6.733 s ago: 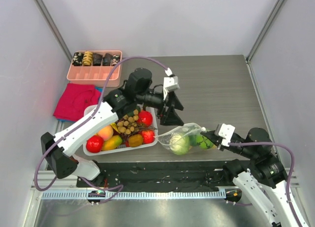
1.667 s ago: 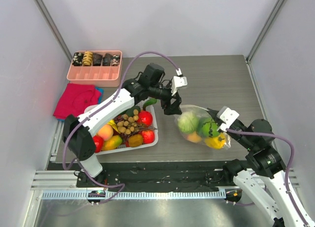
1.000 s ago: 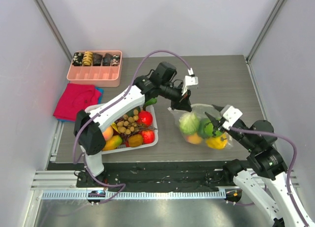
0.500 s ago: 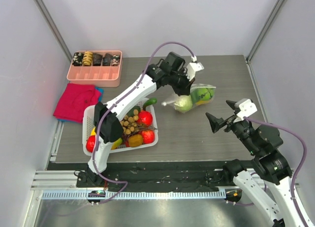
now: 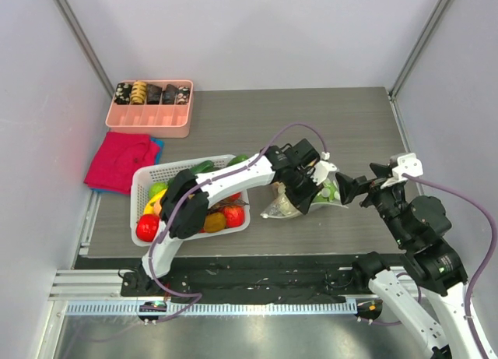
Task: Place the food in the zip-top bag and seal the zipper
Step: Place the zipper food storage bag at the center of the board, then reset both arms
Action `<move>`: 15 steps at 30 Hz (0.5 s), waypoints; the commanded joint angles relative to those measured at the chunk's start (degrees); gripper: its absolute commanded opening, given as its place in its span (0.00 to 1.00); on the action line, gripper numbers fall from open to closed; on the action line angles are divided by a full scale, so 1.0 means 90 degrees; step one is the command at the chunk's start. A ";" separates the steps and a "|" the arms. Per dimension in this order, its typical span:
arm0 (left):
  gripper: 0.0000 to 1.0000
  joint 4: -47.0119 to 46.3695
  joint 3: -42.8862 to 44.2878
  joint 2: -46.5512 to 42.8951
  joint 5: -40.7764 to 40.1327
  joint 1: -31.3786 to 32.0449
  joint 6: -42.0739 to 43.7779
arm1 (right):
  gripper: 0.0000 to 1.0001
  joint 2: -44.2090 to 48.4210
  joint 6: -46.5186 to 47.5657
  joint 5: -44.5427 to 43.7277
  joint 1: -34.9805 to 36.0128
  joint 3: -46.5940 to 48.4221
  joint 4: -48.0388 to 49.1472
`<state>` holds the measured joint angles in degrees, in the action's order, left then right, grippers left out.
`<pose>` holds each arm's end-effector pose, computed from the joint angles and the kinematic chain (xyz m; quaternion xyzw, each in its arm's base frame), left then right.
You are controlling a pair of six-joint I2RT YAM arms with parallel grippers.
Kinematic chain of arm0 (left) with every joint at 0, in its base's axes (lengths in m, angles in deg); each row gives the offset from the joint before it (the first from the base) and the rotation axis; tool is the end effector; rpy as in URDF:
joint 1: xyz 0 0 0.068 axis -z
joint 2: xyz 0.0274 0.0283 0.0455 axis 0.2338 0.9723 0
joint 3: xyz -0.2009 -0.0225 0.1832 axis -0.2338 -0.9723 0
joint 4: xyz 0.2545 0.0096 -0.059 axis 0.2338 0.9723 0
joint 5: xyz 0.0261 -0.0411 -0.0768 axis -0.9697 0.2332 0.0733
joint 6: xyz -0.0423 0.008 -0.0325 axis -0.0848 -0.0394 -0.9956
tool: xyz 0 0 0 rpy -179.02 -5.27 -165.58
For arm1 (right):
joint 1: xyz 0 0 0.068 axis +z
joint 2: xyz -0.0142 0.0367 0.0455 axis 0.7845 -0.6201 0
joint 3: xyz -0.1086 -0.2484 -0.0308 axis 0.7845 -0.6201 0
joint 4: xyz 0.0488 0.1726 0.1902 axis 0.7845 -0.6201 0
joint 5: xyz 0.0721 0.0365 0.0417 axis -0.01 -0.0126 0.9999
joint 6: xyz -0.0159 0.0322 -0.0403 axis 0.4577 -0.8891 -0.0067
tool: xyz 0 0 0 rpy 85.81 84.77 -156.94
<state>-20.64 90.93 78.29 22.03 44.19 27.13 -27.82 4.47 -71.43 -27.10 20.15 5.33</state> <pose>0.2353 -0.4009 0.2401 0.4989 0.8037 -0.3050 0.1100 0.0677 0.0268 0.3723 -0.1074 0.7076 0.1221 0.6876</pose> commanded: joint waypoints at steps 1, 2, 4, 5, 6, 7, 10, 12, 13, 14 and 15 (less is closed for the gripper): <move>0.30 -0.0415 -0.0264 -0.0651 0.0608 -0.0094 -0.0884 | 1.00 -0.0065 -0.0468 -0.0529 -0.0016 0.0405 -0.0096; 0.47 -0.0406 -0.0255 -0.0845 0.0590 -0.0085 -0.0895 | 1.00 -0.0065 -0.0526 -0.0607 -0.0006 0.0415 -0.0145; 0.60 -0.0300 -0.0120 -0.1071 0.0580 -0.0123 -0.0789 | 1.00 -0.0065 -0.0537 -0.0666 -0.0026 0.0425 -0.0165; 0.81 -0.0260 -0.0051 -0.1304 0.0570 -0.0201 -0.0739 | 1.00 -0.0084 -0.0537 -0.0695 -0.0026 0.0435 -0.0165; 0.94 -0.0211 0.0017 -0.1432 0.0590 -0.0279 -0.0691 | 1.00 -0.0104 -0.0527 -0.0754 -0.0026 0.0435 -0.0184; 1.00 -0.0133 0.0153 -0.1540 0.0658 -0.0357 -0.0593 | 1.00 -0.0114 -0.0517 -0.0745 -0.0035 0.0435 -0.0184; 1.00 -0.0006 0.0495 -0.1940 0.0746 -0.0894 -0.0602 | 1.00 -0.0221 -0.0498 -0.0842 -0.0026 0.0425 -0.0165; 1.00 -0.0035 0.0516 -0.2310 0.0698 -0.1458 -0.0622 | 1.00 -0.0347 -0.0517 -0.0852 -0.0036 0.0445 -0.0116; 1.00 -0.0045 0.0497 -0.2457 0.0649 -0.1703 -0.0651 | 1.00 -0.0416 -0.0508 -0.0833 -0.0026 0.0455 -0.0097; 1.00 -0.0093 0.0410 -0.2594 0.0484 -0.1918 -0.0767 | 1.00 -0.0474 -0.0508 -0.0813 -0.0035 0.0464 -0.0058; 1.00 -0.0084 0.0312 -0.2905 0.0357 -0.2346 -0.0817 | 1.00 -0.0620 -0.0508 -0.0793 -0.0045 0.0503 -0.0038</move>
<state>-21.17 93.16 60.79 27.58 32.89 21.14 -30.16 0.82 -77.50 -27.16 22.27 2.89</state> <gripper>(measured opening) 0.996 0.996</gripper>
